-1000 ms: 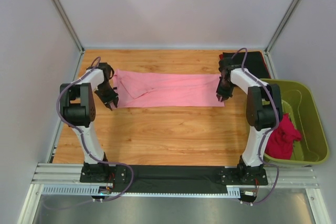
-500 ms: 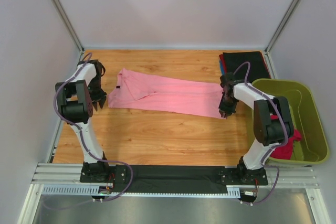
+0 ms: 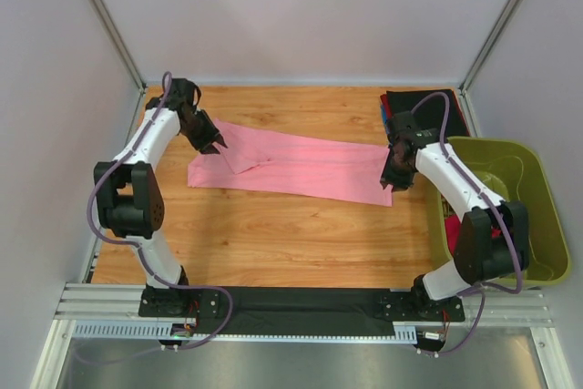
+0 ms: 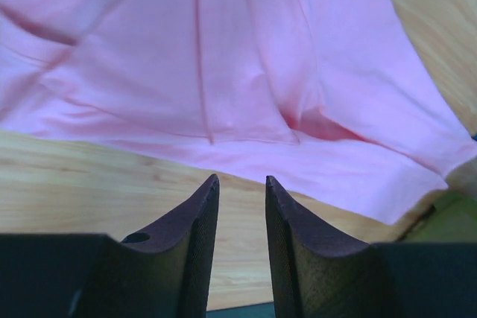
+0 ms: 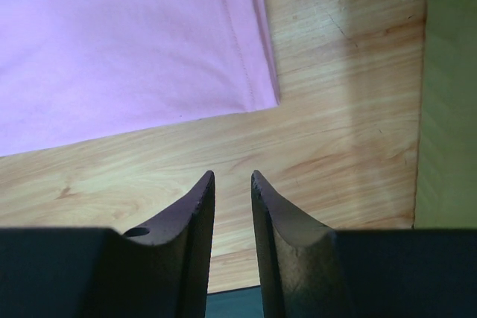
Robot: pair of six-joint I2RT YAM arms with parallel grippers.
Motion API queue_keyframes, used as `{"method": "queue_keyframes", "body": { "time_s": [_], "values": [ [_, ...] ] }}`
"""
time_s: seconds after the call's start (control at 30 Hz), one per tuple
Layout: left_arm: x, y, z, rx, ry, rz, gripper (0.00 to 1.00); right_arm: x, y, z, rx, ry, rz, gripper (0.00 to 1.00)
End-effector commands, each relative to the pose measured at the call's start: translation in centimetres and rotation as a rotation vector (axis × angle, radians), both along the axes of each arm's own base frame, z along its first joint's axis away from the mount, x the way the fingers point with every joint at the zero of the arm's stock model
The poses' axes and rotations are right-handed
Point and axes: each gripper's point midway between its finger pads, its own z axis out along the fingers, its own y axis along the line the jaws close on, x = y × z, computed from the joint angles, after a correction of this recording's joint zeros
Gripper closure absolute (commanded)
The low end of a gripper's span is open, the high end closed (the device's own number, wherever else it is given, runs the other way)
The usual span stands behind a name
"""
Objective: Fold and stack the t-shirts
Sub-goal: Fold the tshirt
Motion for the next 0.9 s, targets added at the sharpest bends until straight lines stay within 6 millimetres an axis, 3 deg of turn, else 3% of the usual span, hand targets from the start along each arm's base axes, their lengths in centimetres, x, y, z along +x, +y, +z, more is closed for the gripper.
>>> {"method": "queue_keyframes", "body": {
  "time_s": [0.0,0.13,0.4,0.87],
  "values": [
    [0.1,-3.4,-2.9,-0.179,0.075,0.059,0.61,0.8,0.0,3.4,0.005,-0.072,0.007,0.72],
    [-0.3,-3.4,-5.2,-0.149,0.141,0.161,0.63,1.4,0.3,5.1,0.022,-0.114,0.015,0.71],
    [-0.5,-3.8,-8.0,-0.089,0.227,0.199,0.62,1.7,0.4,5.4,0.028,-0.130,0.026,0.71],
    [-1.3,-3.8,-9.5,-0.026,0.295,0.234,0.68,3.0,0.2,5.9,0.031,-0.140,0.017,0.71]
  ]
}}
